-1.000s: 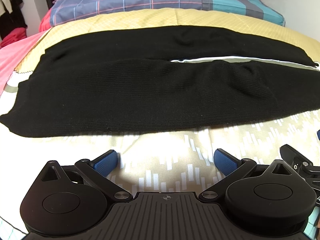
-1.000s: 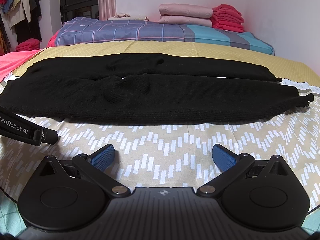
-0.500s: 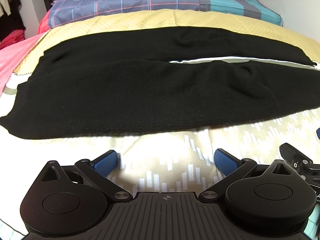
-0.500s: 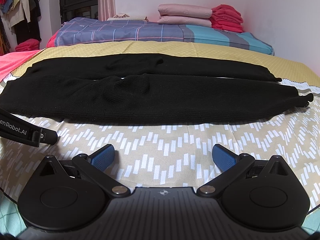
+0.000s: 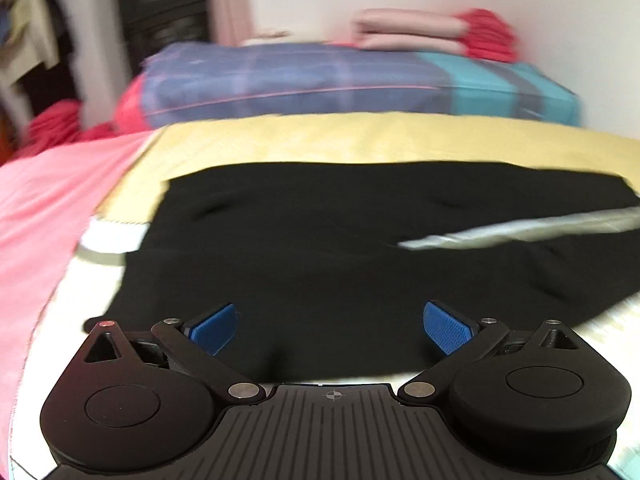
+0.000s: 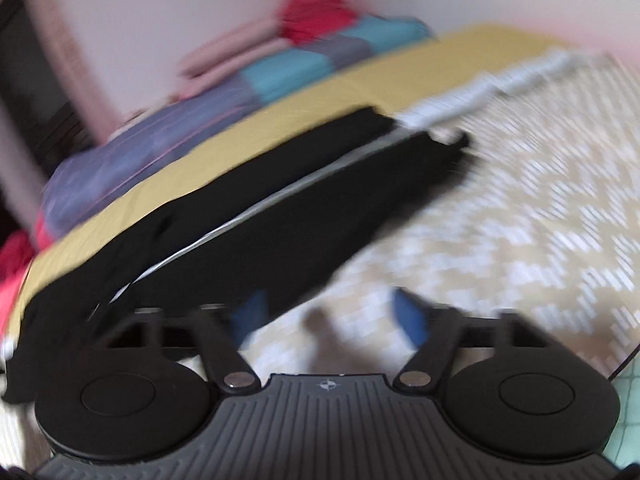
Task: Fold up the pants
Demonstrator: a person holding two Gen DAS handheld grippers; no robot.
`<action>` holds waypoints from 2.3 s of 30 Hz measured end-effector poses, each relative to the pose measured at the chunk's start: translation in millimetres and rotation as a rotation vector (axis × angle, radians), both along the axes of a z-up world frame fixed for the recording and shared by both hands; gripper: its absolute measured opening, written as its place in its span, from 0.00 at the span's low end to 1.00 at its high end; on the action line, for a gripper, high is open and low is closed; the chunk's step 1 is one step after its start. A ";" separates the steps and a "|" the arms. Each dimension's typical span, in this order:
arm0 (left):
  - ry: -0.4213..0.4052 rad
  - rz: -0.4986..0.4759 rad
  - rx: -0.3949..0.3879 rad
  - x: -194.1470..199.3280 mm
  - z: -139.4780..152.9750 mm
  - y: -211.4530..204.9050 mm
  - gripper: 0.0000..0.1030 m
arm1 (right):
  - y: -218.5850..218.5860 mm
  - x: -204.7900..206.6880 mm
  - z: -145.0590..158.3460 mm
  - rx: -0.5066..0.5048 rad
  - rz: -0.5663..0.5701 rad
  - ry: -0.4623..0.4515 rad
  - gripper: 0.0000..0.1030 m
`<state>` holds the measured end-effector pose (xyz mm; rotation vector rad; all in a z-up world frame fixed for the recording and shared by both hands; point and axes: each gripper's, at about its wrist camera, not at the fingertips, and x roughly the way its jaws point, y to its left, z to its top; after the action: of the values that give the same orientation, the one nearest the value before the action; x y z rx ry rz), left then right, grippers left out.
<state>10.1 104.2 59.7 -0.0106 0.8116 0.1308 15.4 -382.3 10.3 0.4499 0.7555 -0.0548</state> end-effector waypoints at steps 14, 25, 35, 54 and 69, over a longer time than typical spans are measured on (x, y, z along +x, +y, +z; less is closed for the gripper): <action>0.143 0.171 -0.055 54.8 -63.9 57.7 1.00 | 3.0 49.1 -11.1 -0.200 -0.058 -0.091 0.08; 0.138 0.139 0.005 42.5 -65.9 44.2 1.00 | -62.3 19.5 -23.4 0.008 -0.238 -0.063 0.17; 0.065 0.096 -0.095 11.7 -46.1 67.0 1.00 | 20.1 -21.4 5.0 -0.082 -0.129 -0.112 0.77; 0.006 0.042 -0.079 -4.5 -61.3 81.4 1.00 | 62.4 -40.2 -2.3 -0.261 -0.143 -0.109 0.33; 0.020 0.080 -0.102 -1.1 -60.0 101.8 1.00 | 196.1 -28.1 -25.9 -0.411 0.457 -0.120 0.23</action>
<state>9.0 206.0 -0.2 -0.1379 0.8371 0.1653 -12.7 -186.2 -15.6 -0.1154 0.6923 0.2398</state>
